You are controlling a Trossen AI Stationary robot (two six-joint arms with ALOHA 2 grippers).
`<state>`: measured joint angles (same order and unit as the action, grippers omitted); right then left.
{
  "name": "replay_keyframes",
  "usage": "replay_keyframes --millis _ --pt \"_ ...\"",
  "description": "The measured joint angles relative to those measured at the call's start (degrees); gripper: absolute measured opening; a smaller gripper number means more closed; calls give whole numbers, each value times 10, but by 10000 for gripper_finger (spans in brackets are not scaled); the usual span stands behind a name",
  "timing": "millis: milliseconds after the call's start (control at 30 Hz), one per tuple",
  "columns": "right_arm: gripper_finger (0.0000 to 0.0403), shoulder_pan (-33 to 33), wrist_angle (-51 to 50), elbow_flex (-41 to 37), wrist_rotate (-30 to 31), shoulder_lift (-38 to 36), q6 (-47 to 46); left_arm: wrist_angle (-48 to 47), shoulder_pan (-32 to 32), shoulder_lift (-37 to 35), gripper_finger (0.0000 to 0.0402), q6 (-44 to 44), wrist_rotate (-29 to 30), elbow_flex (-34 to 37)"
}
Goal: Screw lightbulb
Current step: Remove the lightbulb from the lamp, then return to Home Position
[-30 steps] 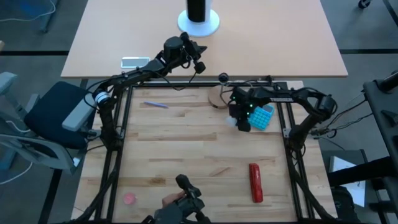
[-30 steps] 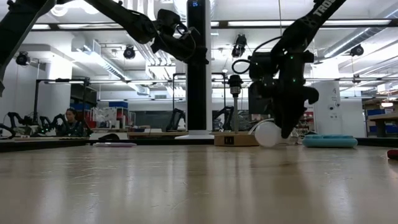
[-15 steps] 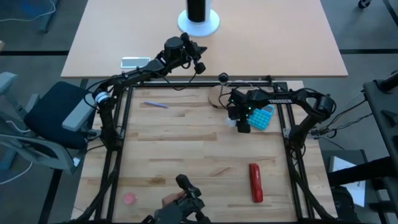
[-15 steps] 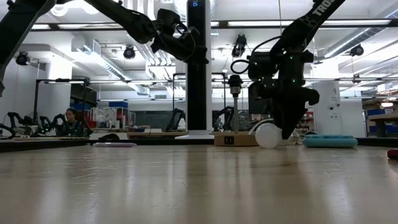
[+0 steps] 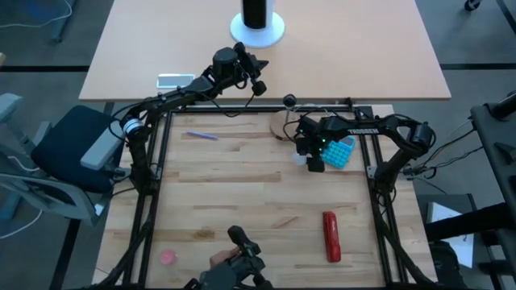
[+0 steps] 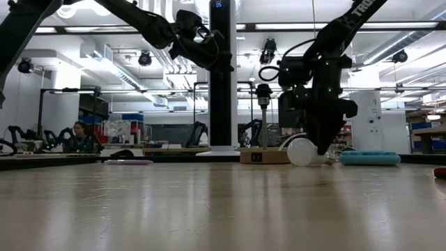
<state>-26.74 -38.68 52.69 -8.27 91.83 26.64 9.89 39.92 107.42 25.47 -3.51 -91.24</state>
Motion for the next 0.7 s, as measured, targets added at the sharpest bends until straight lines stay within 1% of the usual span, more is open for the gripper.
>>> replay_keyframes --millis 233,533,700 --pt "251 0 -3 0 9 -3 -1 -2 0 0 0 1 0 0" --pt "243 4 -16 0 11 -3 -9 -3 0 0 0 1 0 0" --pt "249 4 -34 4 29 -3 -19 -3 0 0 0 1 0 0"
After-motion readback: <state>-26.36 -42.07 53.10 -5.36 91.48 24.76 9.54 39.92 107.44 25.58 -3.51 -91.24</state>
